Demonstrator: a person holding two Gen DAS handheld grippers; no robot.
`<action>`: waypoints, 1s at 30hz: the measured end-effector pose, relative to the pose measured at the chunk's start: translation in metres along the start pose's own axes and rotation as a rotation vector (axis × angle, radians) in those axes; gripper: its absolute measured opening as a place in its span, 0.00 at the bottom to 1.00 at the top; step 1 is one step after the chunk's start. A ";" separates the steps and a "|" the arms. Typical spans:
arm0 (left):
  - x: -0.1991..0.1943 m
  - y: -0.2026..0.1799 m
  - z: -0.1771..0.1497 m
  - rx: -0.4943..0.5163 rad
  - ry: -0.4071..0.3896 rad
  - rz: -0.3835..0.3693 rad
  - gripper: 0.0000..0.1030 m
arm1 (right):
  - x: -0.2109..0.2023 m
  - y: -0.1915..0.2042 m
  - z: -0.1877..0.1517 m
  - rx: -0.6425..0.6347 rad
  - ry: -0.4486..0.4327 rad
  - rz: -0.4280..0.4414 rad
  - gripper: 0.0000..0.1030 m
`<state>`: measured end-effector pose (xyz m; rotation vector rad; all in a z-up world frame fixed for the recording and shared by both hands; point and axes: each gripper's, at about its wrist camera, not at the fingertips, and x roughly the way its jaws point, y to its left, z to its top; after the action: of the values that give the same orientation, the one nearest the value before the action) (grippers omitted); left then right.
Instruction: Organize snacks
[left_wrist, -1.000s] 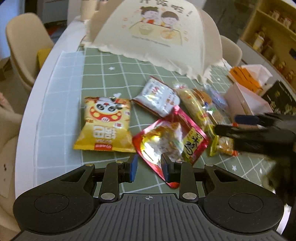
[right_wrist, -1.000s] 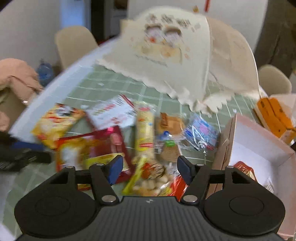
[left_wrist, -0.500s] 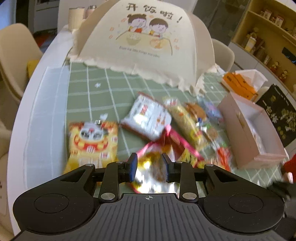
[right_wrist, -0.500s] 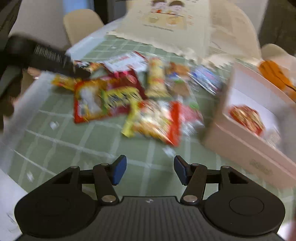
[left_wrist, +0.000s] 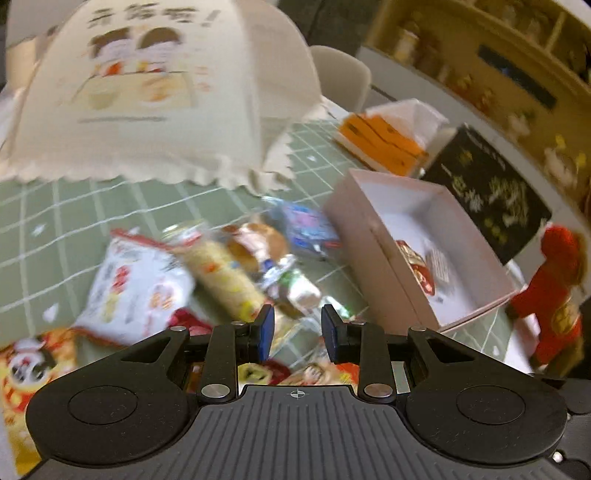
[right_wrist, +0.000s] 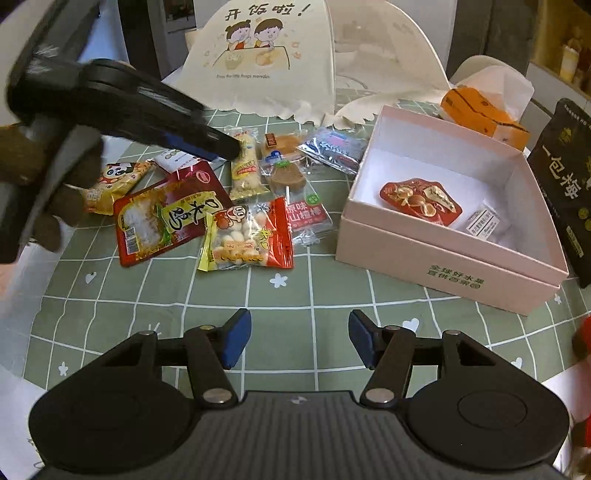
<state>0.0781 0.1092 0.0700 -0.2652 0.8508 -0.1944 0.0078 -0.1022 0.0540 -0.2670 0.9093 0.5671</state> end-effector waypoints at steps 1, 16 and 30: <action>0.006 -0.003 0.003 -0.009 0.004 0.002 0.31 | 0.000 0.001 0.000 -0.002 0.002 -0.003 0.57; 0.089 -0.022 0.038 -0.173 0.145 0.194 0.29 | -0.003 -0.006 -0.040 0.135 0.098 -0.039 0.57; 0.028 -0.024 -0.041 0.139 0.184 0.128 0.33 | 0.002 -0.021 -0.017 0.153 0.032 -0.045 0.57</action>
<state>0.0632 0.0727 0.0313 -0.0625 1.0281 -0.1587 0.0095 -0.1265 0.0418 -0.1585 0.9703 0.4498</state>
